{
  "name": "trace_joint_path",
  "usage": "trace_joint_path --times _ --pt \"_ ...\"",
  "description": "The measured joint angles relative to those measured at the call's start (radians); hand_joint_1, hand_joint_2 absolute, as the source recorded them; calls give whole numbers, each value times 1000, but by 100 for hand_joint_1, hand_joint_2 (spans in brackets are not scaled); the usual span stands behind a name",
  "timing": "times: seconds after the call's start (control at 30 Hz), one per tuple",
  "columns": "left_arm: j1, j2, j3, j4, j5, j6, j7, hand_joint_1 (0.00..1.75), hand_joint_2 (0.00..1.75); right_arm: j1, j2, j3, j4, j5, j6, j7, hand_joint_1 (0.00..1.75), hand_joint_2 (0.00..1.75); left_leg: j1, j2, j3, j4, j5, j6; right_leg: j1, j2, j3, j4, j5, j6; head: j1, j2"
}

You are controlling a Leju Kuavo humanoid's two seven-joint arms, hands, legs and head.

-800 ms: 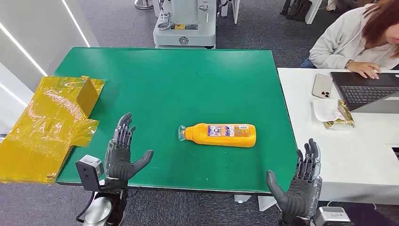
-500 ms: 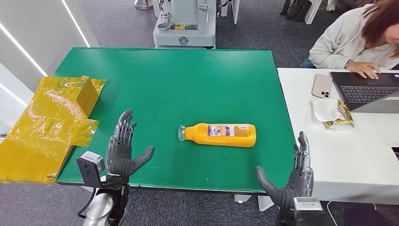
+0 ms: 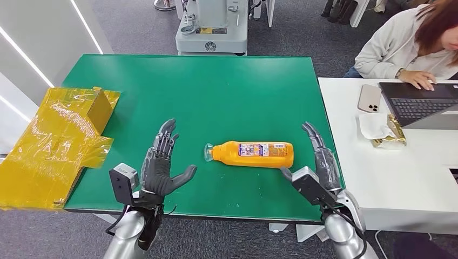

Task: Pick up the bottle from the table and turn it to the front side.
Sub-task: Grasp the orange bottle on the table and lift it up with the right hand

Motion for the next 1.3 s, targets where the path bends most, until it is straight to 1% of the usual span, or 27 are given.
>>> trace_joint_path --times 0.2,0.33,0.43,0.6,0.63,0.7,0.77,0.93,1.03,1.13,1.3 --pt "-40 0 -24 47 12 -17 -9 0 175 -181 -81 103 212 -9 149 89 0 175 0 0 0 0 0 0 0 0 0 0 0 0 0 0" --pt "-57 0 -34 65 14 -18 -12 0 175 -288 -112 167 337 -18 184 96 0 175 0 0 0 0 0 0 0 0 0 0 0 0 0 0" --pt "-63 0 -37 73 16 -19 -12 0 175 -333 -121 199 394 -30 222 101 0 175 0 0 0 0 0 0 0 0 0 0 0 0 0 0" --pt "-65 0 -37 76 17 -19 -12 0 175 -353 -122 214 417 -35 238 103 0 175 0 0 0 0 0 0 0 0 0 0 0 0 0 0" --pt "-67 0 -37 79 18 -19 -12 0 175 -378 -122 234 447 -42 256 101 0 175 0 0 0 0 0 0 0 0 0 0 0 0 0 0" --pt "-72 2 -37 85 21 -18 -12 0 175 -462 -120 320 555 -64 295 86 0 175 0 -1 0 0 0 0 0 0 0 0 0 0 0 0" --pt "-74 6 -38 89 23 -16 -12 0 175 -518 -117 391 637 -78 308 69 0 175 0 -1 0 0 0 0 0 0 0 0 0 0 0 0" --pt "-74 13 -38 93 23 -13 -12 0 175 -543 -106 437 691 -85 307 52 0 175 0 -1 -1 0 0 0 0 0 0 0 0 0 0 0" --pt "-74 17 -38 93 22 -7 -12 0 175 -551 -97 455 711 -102 310 21 0 175 0 -1 -1 0 0 0 0 0 0 0 0 0 0 0" --pt "-74 21 -40 93 21 0 -12 0 175 -563 -77 472 729 -131 330 -9 0 175 0 -1 -1 0 0 0 0 0 0 1 0 0 0 0" --pt "-82 28 -54 93 33 -16 7 0 175 -607 -35 520 767 -153 375 -12 0 175 0 0 0 0 0 0 0 0 0 1 0 0 0 0"
